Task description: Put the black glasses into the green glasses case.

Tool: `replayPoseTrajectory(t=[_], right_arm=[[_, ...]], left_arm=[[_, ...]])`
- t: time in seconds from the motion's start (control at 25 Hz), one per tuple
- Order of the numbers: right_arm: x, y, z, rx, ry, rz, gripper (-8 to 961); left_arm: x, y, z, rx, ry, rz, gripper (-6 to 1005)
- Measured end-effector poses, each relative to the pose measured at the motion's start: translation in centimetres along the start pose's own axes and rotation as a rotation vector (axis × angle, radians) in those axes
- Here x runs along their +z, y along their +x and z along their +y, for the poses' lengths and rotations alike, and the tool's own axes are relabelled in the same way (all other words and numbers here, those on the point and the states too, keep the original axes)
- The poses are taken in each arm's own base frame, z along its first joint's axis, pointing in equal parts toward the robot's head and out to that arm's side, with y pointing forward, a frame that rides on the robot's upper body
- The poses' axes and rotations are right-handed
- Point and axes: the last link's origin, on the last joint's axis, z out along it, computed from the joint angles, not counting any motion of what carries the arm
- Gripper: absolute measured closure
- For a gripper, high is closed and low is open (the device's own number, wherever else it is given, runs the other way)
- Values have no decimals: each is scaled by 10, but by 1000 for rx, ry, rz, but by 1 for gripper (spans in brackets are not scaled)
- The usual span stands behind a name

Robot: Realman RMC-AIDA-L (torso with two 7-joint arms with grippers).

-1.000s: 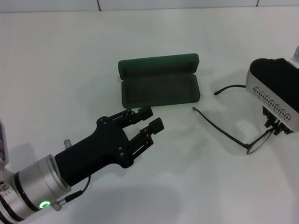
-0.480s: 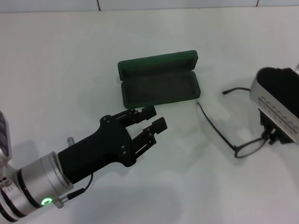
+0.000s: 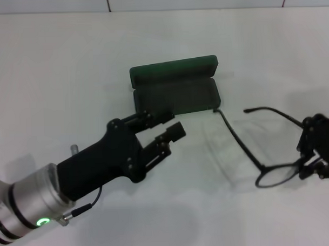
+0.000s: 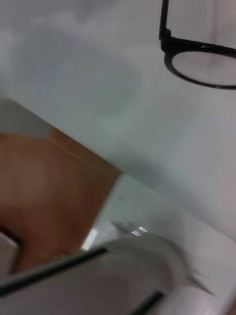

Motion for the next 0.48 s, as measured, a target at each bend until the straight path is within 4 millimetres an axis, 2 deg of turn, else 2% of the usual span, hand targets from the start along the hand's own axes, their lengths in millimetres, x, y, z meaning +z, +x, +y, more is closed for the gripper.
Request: replayPoseTrajectory(t=[0.2,0.36,0.48], right_arm=[[-24,12,27,74,110,-232,838],[-22,17,56,114,143,-384,839],[-18,18,76,159,208,-561,839]], left_arm=[[1,17,3,20,-35,111,617],[4,36,1,54,-59,217,617],[7,44,-4,58,-73,235,708]])
